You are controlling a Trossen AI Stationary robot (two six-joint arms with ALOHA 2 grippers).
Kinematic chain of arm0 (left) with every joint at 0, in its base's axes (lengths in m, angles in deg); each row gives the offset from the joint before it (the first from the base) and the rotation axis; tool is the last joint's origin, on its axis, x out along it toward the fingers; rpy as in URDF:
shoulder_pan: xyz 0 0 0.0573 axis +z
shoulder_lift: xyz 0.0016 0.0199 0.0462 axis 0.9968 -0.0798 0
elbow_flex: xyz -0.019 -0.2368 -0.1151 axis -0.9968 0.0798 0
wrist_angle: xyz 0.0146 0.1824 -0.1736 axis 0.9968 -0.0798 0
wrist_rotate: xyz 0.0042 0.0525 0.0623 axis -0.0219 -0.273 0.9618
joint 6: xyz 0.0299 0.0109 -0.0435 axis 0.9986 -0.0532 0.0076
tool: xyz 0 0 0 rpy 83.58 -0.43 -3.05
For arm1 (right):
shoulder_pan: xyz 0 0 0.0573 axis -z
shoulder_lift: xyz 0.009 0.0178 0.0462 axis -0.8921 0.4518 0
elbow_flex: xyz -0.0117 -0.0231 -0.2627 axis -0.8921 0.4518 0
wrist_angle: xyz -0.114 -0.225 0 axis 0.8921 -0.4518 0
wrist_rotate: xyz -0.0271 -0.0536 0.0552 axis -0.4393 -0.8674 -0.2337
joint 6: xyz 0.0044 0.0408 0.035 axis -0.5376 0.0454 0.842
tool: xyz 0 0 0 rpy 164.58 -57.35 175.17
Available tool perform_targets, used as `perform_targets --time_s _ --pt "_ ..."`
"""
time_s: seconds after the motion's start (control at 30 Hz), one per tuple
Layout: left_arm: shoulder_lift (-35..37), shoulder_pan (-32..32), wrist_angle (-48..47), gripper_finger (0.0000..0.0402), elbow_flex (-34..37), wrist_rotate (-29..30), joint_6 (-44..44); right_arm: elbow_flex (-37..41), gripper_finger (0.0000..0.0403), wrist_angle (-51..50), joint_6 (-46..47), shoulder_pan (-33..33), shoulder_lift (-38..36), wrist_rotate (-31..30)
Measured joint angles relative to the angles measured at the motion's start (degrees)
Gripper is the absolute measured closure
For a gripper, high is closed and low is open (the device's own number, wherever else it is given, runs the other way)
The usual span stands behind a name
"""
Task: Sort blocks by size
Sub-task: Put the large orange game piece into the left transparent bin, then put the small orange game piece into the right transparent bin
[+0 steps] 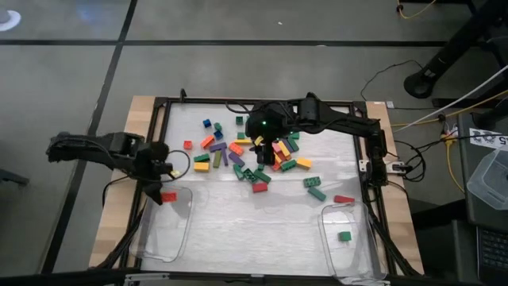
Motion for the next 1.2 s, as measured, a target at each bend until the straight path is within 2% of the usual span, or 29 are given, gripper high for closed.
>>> perform_targets --time_s 0.23,0.63,0.8,0.93,1.0,1.07,1.2 --pt "-9.11 -5.01 0.0 0.0303 0.0 -0.24 -4.0 0.0 0.0153 0.0 -0.38 0.0 0.0 0.0" --pt "-11.6 -6.13 -0.01 0.0215 0.0 -0.6 -11.66 0.0 0.0153 -1.73 -0.48 0.0 0.0 0.0" --pt "-10.95 -6.13 2.56 0.0219 -0.6 -1.9 -10.14 0.0 0.0153 -3.8 -1.99 0.07 -0.45 -1.73" --pt "-10.03 -5.74 7.68 0.0231 -4.52 -1.88 -8.22 -0.09 0.0153 -6.75 -2.38 0.15 -1.25 -4.22" --pt "-9.75 -5.24 10.31 0.0236 -6.89 0.22 -7.84 -0.09 0.0153 -8.03 -2.54 0.41 -1.48 -4.97" --pt "-9.5 -4.54 11.71 0.0241 -9.02 5.14 -5.13 -0.09 0.0153 -8.88 -3.19 0.91 -1.53 -5.1" --pt "-9.54 -2.54 12.45 0.0248 -11.35 16.67 5.56 -0.08 0.0153 -9.54 -3.65 2.03 -1.52 -5.03"
